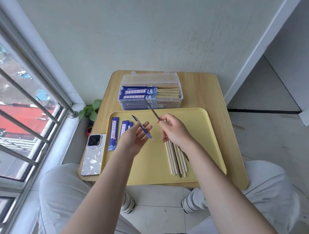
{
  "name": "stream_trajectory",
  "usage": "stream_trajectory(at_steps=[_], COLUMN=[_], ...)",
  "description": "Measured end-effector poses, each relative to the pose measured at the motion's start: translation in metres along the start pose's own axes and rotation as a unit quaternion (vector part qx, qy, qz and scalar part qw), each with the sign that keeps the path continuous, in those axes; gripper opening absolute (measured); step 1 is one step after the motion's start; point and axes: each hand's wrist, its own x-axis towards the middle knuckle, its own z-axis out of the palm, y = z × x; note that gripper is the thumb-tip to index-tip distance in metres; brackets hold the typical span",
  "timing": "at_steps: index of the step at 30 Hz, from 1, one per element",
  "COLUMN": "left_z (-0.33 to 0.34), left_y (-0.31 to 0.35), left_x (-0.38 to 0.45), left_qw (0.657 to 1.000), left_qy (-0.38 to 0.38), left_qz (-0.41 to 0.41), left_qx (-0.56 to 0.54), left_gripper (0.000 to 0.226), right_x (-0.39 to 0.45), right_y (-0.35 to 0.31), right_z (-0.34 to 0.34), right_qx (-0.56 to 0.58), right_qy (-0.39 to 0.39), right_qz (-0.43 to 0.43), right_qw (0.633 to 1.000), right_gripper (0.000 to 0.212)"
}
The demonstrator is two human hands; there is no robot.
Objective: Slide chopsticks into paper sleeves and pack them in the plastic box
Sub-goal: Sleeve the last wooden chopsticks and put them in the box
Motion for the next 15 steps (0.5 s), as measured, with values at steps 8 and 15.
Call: stream_trajectory(at_steps=[8, 15], left_z=[-0.004, -0.014], left_y=[0.001, 0.011], left_x=[-0.001, 0.006], left_qw=[0.998, 0.983], left_qy=[0.035, 0.116], left_qz=[0.013, 0.084], left_qx=[-0.046, -0.114], left_gripper=[0.016, 0.022], right_x=[-0.005, -0.001], right_y=[-0.004, 0.01], right_z=[-0.01, -0.016], right_qx=[0.002, -0.247], right_qy=[0.083, 0.057], right_qz=[-0.007, 0.009], right_qw=[0.996, 0.967], right_gripper=[0.021, 0.024])
